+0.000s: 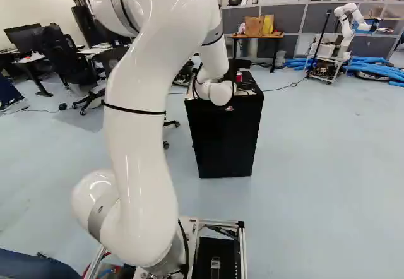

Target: Grab a drink from the fridge

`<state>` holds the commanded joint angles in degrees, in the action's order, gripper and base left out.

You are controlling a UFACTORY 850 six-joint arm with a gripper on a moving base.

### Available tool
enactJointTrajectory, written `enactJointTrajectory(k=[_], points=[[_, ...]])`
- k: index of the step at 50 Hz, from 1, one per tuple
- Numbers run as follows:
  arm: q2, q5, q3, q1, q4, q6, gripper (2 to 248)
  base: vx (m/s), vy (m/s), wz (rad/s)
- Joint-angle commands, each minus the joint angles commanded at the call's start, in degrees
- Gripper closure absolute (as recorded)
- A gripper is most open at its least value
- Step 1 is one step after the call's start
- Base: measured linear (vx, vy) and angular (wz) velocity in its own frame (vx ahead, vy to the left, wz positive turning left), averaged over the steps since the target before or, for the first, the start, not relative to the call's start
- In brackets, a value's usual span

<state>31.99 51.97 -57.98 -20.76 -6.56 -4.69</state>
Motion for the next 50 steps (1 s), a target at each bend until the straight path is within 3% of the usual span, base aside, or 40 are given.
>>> enactJointTrajectory(k=[7, 8, 13, 14, 18, 19, 23, 24, 50], points=[[0.0, 0.0, 0.0, 0.0, 0.0, 0.0, 6, 0.0, 0.0, 0.0], [0.0, 0.0, 0.0, 0.0, 0.0, 0.0, 41, 0.0, 0.0, 0.0], [0.0, 0.0, 0.0, 0.0, 0.0, 0.0, 41, 0.0, 0.0, 0.0], [0.0, 0.0, 0.0, 0.0, 0.0, 0.0, 80, 0.0, 0.0, 0.0], [0.0, 0.0, 0.0, 0.0, 0.0, 0.0, 80, 0.0, 0.0, 0.0], [0.0, 0.0, 0.0, 0.0, 0.0, 0.0, 118, 0.0, 0.0, 0.0], [0.0, 0.0, 0.0, 0.0, 0.0, 0.0, 118, 0.0, 0.0, 0.0], [0.0, 0.0, 0.0, 0.0, 0.0, 0.0, 150, 0.0, 0.0, 0.0], [-2.28, 0.0, 0.17, 0.0, 0.0, 0.0, 151, 0.0, 0.0, 0.0]])
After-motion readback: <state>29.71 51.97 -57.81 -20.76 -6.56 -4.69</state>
